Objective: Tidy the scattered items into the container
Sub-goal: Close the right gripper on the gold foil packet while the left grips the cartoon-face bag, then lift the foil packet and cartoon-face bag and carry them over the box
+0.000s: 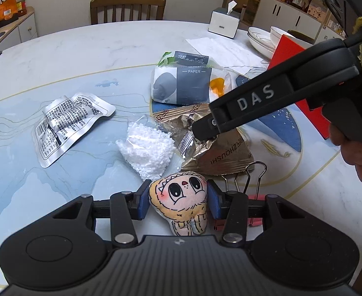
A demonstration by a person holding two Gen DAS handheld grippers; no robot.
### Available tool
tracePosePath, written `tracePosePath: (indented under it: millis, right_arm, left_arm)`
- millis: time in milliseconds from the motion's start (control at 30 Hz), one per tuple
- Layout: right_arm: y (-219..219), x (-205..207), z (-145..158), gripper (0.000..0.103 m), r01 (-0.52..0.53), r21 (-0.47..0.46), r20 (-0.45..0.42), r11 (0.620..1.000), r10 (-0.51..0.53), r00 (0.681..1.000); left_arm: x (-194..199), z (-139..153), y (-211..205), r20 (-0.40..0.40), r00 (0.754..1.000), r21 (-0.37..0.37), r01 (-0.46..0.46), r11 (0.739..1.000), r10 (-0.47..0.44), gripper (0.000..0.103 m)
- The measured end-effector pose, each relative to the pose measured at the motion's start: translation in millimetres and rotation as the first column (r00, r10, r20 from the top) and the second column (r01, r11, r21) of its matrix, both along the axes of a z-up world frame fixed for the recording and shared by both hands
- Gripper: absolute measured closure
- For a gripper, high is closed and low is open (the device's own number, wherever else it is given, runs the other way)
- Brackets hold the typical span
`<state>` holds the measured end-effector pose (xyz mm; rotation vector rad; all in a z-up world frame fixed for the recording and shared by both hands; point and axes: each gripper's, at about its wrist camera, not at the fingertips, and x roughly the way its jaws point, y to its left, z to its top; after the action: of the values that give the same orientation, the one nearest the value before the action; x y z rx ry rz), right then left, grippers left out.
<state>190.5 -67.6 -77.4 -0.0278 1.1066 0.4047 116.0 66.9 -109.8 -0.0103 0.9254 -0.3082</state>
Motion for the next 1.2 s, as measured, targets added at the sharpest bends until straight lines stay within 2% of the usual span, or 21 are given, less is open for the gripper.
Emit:
tracePosePath:
  millis: [167,300,400,667,967,1200]
  right_arm:
    - [-1.8,1.1,-4.2,0.049,0.002,0.011,-0.026,1.0,-0.002,1.0]
    - [-2.3,-2.6,-5.0,0.061,-0.004,0.024,-0.029,1.0,0.005,1.0]
    - [-8.4,-5.0,-1.8,0.065,-0.005,0.028,-0.024,1.0,0.006,1.0]
    - [-37.2,-12.3,7.3,0.066,0.033,0.034,-0.016,0.999,-0.033,0.999]
    - [-75.7,-23.0,36.1,0.066,0.081,0.053,0.041,0.995,-0.083,0.996]
    - [-111.4,-35.7,66.4,0.066,0.109,0.082,0.084,0.991,-0.116,0.99]
  left_arm:
    - [0.3,0.3,1.2,-0.001,1.0,0.001,0.002,1.0,-0.002,0.058]
    - [0.0,0.3,1.7,0.0,1.0,0.001,0.002,1.0,-0.002,0.058]
    - [-0.8,0.2,2.4,0.001,1.0,-0.002,0.001,1.0,-0.001,0.058]
    - [-1.8,2.5,1.2,0.005,1.0,-0.012,-0.006,1.0,0.006,0.059]
    - [-5.0,36.4,-6.8,0.054,0.998,-0.052,-0.019,0.998,0.022,0.059]
    - [-1.3,70.0,-31.8,0.106,0.994,-0.075,0.017,0.997,-0.009,0.059]
